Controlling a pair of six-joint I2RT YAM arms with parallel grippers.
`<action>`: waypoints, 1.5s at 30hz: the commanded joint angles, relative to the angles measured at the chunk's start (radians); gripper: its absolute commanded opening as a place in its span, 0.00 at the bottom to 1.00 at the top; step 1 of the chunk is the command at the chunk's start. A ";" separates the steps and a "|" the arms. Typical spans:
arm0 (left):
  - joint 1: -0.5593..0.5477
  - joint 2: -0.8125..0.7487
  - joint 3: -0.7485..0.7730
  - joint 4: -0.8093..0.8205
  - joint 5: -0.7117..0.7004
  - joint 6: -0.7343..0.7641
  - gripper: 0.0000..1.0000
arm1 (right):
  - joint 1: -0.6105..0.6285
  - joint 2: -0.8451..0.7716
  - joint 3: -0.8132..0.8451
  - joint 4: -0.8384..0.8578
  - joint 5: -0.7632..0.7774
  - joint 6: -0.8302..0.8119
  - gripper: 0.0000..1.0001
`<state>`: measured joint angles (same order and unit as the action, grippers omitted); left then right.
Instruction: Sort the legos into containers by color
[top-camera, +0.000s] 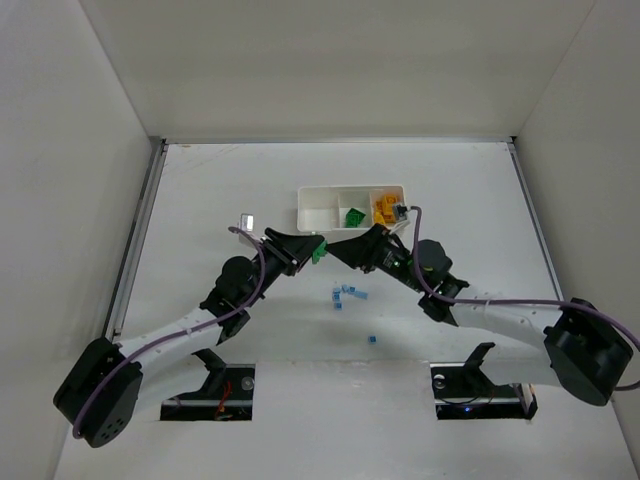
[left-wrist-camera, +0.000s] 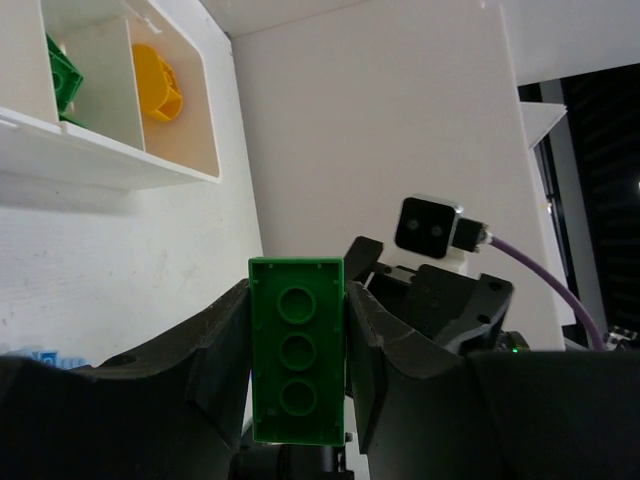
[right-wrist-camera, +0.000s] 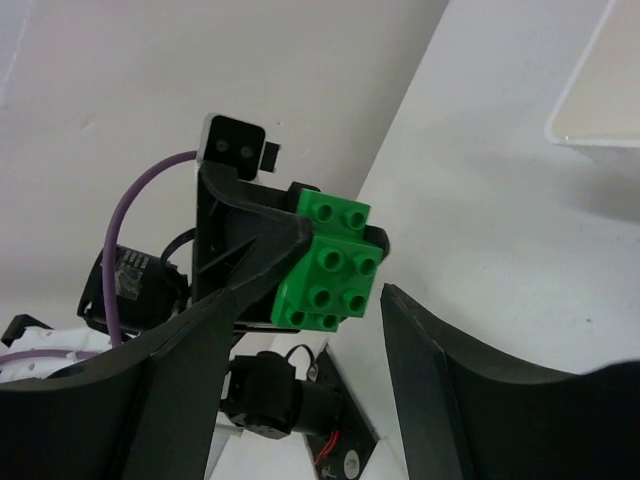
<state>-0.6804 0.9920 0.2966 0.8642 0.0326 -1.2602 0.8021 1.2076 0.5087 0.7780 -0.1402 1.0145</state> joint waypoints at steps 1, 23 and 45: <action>-0.011 -0.020 -0.019 0.146 -0.017 -0.036 0.20 | 0.001 0.036 0.002 0.087 -0.027 0.064 0.65; -0.037 0.034 -0.028 0.219 -0.013 -0.067 0.22 | -0.028 0.158 -0.009 0.325 -0.116 0.187 0.39; -0.011 -0.006 -0.020 0.090 -0.065 0.018 0.53 | -0.039 0.093 -0.070 0.261 -0.093 0.141 0.32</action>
<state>-0.7002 1.0103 0.2691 0.9318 -0.0090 -1.2778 0.7715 1.3281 0.4458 0.9958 -0.2398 1.1744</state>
